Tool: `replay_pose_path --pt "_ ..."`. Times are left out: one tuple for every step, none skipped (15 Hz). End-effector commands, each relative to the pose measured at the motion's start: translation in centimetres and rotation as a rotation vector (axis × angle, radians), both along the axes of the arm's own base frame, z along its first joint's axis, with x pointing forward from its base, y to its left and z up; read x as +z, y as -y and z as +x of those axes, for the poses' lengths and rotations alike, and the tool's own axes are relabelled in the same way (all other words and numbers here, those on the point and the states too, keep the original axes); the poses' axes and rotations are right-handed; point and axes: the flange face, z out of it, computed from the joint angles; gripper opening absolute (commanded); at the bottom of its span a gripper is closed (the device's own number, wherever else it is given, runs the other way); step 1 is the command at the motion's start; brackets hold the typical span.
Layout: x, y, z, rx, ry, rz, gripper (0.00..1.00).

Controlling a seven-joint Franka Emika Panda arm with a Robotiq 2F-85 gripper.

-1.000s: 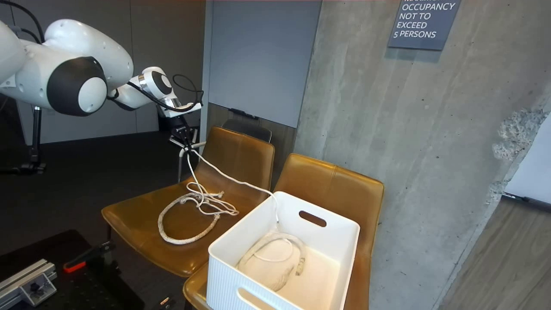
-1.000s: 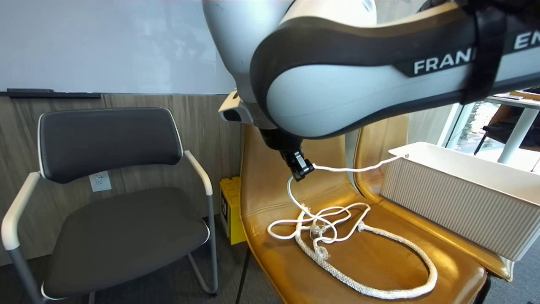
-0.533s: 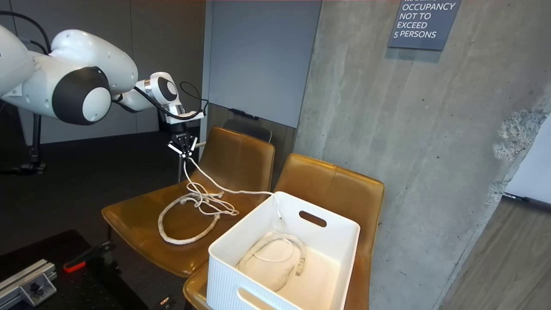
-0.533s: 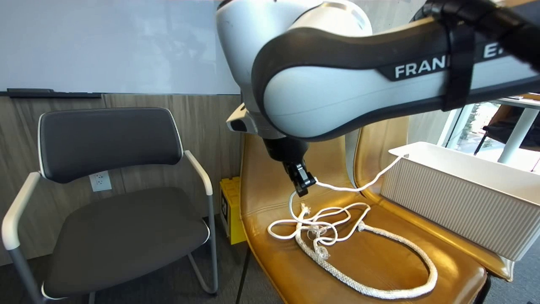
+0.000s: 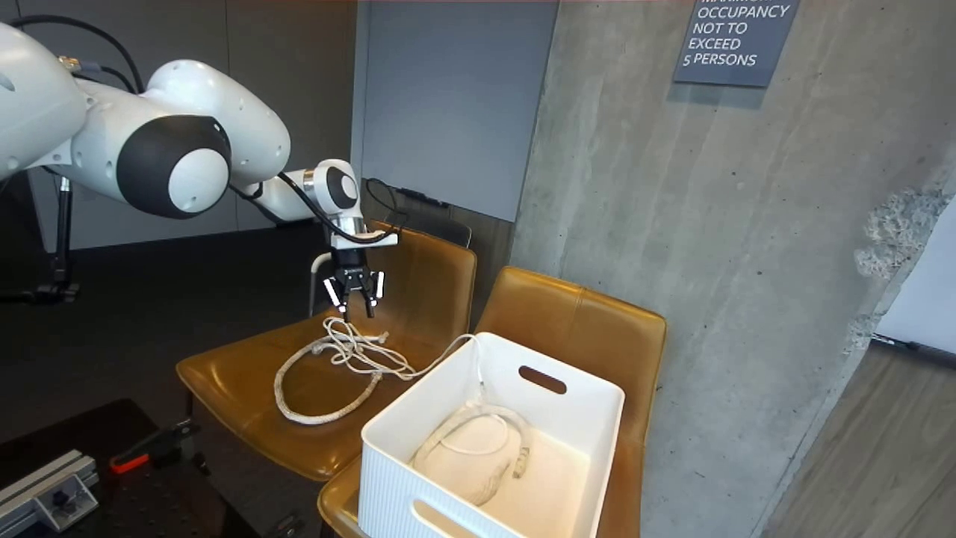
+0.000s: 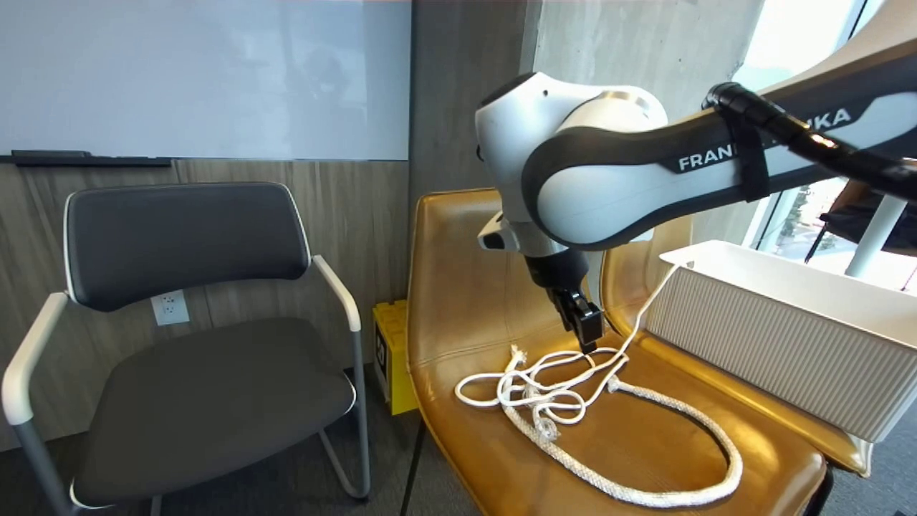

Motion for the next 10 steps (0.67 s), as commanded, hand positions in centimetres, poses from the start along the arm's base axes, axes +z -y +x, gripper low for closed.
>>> replay_pose_path --pt "-0.6 7.3 -0.4 -0.011 0.004 -0.018 0.88" --pt "-0.8 9.4 -0.3 0.007 0.017 -0.021 0.94" --pt "-0.8 11.3 -0.3 0.027 0.033 -0.031 0.99" --pt "-0.8 13.0 -0.3 0.049 0.052 -0.042 1.00" --pt "-0.7 14.5 -0.1 0.065 0.068 -0.057 1.00" --pt "-0.5 15.8 0.2 0.087 0.085 -0.072 1.00" --pt "-0.2 16.9 0.4 0.110 0.098 -0.090 1.00" --pt "0.0 17.7 0.6 0.129 0.108 -0.107 1.00" --pt "0.2 18.3 0.8 0.149 0.113 -0.126 1.00" --pt "0.4 18.8 0.8 0.163 0.118 -0.139 1.00"
